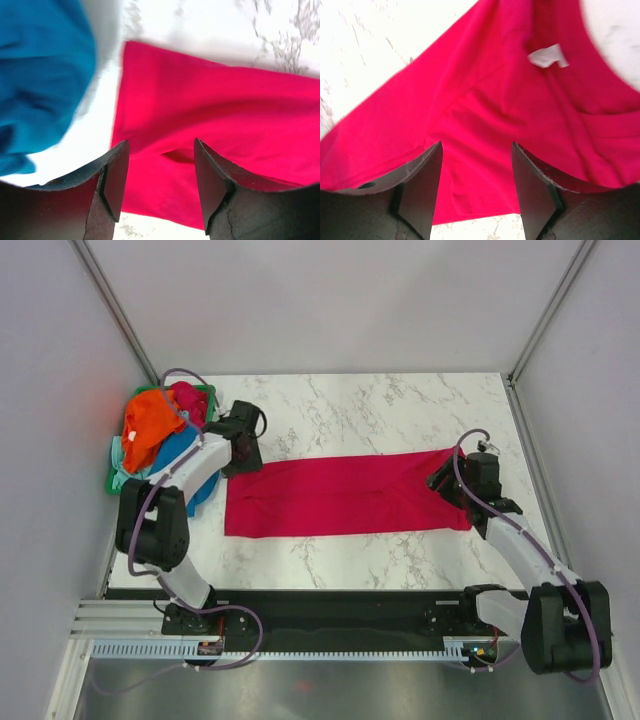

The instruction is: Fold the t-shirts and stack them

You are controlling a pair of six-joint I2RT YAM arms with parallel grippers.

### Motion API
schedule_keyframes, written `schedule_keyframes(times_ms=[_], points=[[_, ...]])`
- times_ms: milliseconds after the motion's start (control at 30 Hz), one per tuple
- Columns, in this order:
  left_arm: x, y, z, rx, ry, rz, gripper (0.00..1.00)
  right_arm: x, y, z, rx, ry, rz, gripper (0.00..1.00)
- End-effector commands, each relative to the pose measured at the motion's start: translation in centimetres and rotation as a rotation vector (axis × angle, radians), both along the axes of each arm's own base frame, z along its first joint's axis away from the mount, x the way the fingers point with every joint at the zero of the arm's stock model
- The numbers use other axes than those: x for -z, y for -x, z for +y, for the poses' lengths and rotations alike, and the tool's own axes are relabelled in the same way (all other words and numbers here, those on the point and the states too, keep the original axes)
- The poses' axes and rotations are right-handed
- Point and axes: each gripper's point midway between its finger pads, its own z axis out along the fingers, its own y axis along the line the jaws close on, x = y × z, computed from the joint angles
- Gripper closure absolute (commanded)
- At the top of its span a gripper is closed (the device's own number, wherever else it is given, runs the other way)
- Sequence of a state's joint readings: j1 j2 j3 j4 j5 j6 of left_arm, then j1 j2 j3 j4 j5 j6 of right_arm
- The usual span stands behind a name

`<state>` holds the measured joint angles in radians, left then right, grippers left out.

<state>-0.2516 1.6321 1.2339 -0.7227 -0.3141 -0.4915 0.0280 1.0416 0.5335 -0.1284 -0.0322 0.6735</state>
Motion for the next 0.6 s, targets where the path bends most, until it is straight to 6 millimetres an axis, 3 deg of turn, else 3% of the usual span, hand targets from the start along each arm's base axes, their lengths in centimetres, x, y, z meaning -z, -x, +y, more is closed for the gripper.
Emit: schedule_keyframes(times_ms=[0,33,100,133,200,233,267,300,433,467,500,533,567], points=[[2.3,-0.9,-1.7,0.003,-0.030,0.050,0.39,0.3,-1.8,1.7,-0.035,0.038,0.037,0.35],[2.8,-0.9,-2.4,0.016,-0.032,0.061,0.40,2.5,-1.9,1.7,-0.038,0.049,0.113,0.34],[3.9,-0.8,-2.8,0.019,-0.037,0.086,0.41,3.9,-2.5,2.0,-0.041,0.055,0.176,0.34],[4.7,-0.6,-3.0,0.023,-0.043,0.110,0.41,6.0,-2.4,2.0,-0.044,0.060,0.246,0.34],[5.3,-0.3,-3.0,0.019,-0.044,0.128,0.41,6.7,-3.6,1.9,-0.034,0.073,0.274,0.34],[5.8,-0.1,-2.8,0.018,-0.051,0.144,0.42,8.5,-3.7,1.8,-0.035,0.080,0.326,0.33],[6.0,0.1,-2.9,0.018,-0.051,0.151,0.42,8.9,-4.1,1.9,-0.037,0.081,0.340,0.33],[6.5,0.7,-2.9,0.020,-0.052,0.170,0.42,8.6,-5.4,2.1,-0.039,0.077,0.330,0.33],[7.9,2.8,-3.9,0.043,-0.050,0.229,0.43,11.7,-8.7,2.9,-0.057,0.069,0.407,0.34],[8.1,3.5,-4.7,0.067,-0.026,0.247,0.43,10.4,-11.3,3.2,-0.055,0.064,0.363,0.34],[8.4,4.2,-5.4,0.086,-0.013,0.262,0.45,11.7,-12.2,3.2,-0.043,0.062,0.386,0.34],[8.5,5.0,-6.8,0.128,-0.002,0.271,0.45,11.6,-13.4,3.5,-0.038,0.055,0.373,0.34],[8.2,5.8,-7.9,0.149,0.034,0.278,0.45,9.8,-16.6,4.0,-0.037,0.040,0.307,0.34]])
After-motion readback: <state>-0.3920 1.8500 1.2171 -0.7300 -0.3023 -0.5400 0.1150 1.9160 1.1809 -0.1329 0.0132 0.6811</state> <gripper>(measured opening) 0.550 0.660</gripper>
